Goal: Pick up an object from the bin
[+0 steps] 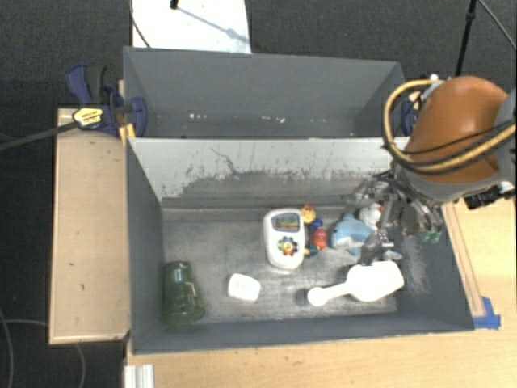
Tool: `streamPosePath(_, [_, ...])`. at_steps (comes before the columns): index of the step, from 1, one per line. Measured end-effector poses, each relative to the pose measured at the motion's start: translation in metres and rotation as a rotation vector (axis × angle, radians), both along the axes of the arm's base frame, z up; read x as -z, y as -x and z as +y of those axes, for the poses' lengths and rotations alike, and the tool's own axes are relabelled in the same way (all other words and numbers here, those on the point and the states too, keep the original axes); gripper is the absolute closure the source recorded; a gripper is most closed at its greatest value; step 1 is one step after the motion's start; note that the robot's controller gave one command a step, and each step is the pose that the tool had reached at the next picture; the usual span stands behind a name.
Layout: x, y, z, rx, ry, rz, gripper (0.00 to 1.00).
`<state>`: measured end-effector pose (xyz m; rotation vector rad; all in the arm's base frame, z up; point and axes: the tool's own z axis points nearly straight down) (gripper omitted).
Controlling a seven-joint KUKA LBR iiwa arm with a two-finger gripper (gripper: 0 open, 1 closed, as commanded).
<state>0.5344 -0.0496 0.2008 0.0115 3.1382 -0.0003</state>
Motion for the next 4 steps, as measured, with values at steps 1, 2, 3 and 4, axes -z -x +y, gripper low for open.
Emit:
streamPosePath(1, [0.071, 0.026, -0.038, -0.090, 0.001, -0.004, 0.00])
streamPosePath(2, [0.115, -0.037, -0.039, -0.300, 0.000, 0.002, 0.00])
streamPosePath(3, [0.126, -0.040, -0.040, -0.275, -0.002, -0.010, 0.00])
streamPosePath(4, [0.109, -0.046, -0.058, -0.303, -0.002, 0.001, 0.00])
